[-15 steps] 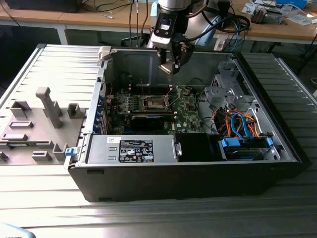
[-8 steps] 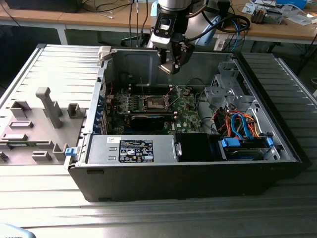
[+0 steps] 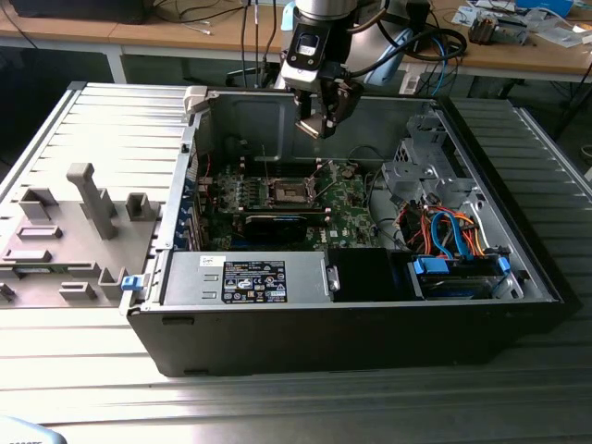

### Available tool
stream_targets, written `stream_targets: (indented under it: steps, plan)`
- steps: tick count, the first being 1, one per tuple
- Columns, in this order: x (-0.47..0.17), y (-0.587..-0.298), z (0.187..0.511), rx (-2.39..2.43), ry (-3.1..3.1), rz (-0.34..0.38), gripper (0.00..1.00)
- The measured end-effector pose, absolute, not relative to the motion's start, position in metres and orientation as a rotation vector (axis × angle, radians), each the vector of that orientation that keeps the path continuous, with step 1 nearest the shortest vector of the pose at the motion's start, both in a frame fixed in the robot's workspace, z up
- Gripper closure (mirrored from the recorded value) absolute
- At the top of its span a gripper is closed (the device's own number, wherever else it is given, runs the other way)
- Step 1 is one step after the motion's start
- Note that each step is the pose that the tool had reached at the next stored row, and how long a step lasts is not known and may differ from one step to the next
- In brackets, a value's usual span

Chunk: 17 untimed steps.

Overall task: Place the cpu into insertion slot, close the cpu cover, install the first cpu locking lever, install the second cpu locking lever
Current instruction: 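Place the cpu into insertion slot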

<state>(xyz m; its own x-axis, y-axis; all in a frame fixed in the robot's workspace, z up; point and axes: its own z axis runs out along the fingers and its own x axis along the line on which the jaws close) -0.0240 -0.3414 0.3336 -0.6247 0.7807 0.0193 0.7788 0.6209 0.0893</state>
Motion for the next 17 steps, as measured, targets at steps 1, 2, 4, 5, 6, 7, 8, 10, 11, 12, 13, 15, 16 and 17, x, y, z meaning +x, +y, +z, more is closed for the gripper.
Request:
stream_targets:
  steps: [1, 2, 4, 5, 6, 7, 8, 10, 11, 12, 13, 15, 16, 17]
  plan:
    - [-0.0240, -0.3414, 0.3336, 1.352, 2.809, 0.139, 0.45]
    - [-0.0240, -0.3414, 0.3336, 1.354, 2.808, 0.139, 0.45]
    - [-0.0240, -0.3414, 0.3336, 1.356, 2.806, 0.139, 0.45]
    - [-0.0240, -0.3414, 0.3336, 1.357, 2.806, 0.139, 0.45]
    - [-0.0240, -0.3414, 0.3336, 1.359, 2.805, 0.139, 0.45]
    - [-0.0239, -0.3414, 0.3336, 1.360, 2.805, 0.139, 0.45]
    - [-0.0240, -0.3414, 0.3336, 1.362, 2.804, 0.139, 0.45]
    - [-0.0240, -0.3414, 0.3336, 1.364, 2.802, 0.139, 0.45]
    - [-0.0240, -0.3414, 0.3336, 1.365, 2.802, 0.139, 0.45]
    - [-0.0240, -0.3414, 0.3336, 1.366, 2.801, 0.139, 0.45]
    - [-0.0240, -0.3414, 0.3336, 1.367, 2.801, 0.139, 0.45]
    - [-0.0240, -0.3414, 0.3336, 1.370, 2.800, 0.139, 0.45]
    - [-0.0240, -0.3414, 0.3336, 1.370, 2.799, 0.139, 0.45]
    - [-0.0240, -0.3414, 0.3336, 1.371, 2.799, 0.139, 0.45]
